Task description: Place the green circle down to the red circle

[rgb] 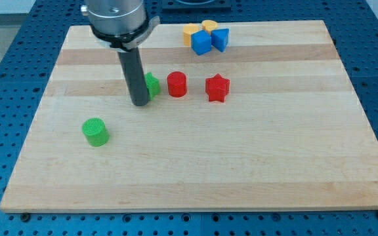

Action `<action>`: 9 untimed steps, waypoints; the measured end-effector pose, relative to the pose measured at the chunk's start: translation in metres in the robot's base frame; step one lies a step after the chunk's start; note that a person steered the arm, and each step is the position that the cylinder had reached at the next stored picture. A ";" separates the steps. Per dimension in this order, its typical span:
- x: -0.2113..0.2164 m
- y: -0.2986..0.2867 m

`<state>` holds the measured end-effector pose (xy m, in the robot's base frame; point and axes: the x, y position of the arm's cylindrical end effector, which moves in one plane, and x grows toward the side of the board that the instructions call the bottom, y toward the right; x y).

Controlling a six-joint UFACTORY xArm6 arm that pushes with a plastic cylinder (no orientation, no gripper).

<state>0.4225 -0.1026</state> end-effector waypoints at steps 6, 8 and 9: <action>0.034 0.012; 0.023 0.020; 0.070 -0.002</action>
<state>0.4928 -0.1048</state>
